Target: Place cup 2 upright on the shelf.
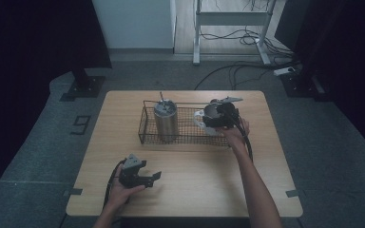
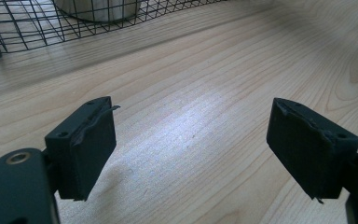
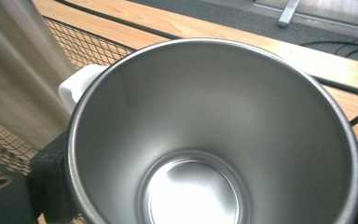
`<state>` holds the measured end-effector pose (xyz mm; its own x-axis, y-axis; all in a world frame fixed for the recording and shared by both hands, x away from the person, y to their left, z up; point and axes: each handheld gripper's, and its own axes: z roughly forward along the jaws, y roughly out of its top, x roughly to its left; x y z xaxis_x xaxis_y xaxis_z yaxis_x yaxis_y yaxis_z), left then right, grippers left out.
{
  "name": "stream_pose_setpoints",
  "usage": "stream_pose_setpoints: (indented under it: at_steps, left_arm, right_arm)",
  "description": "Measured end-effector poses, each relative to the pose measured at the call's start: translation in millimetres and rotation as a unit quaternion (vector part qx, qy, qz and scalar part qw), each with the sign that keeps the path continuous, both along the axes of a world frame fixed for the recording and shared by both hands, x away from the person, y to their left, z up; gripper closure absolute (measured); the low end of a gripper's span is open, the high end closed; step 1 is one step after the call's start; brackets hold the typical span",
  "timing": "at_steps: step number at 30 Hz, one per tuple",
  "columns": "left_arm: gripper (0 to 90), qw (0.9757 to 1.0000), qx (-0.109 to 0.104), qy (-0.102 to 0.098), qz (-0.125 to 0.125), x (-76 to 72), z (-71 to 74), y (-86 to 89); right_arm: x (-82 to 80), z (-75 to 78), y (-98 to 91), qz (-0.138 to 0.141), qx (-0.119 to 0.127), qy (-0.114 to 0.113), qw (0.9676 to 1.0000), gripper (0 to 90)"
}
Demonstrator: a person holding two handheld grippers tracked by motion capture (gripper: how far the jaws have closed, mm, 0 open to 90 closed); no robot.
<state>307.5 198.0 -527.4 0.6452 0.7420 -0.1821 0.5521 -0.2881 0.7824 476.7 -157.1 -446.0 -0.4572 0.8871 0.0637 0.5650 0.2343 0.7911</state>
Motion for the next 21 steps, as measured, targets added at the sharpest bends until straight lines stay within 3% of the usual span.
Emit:
stream_pose_setpoints:
  at_steps: [21]
  left_arm:
    - [15.9, 1.0, 0.005, 0.002, 0.0, 0.0, -2.2, -0.6]
  right_arm:
    - [12.4, -24.2, 1.1, -0.015, -0.015, 0.025, 0.9995, 7.1]
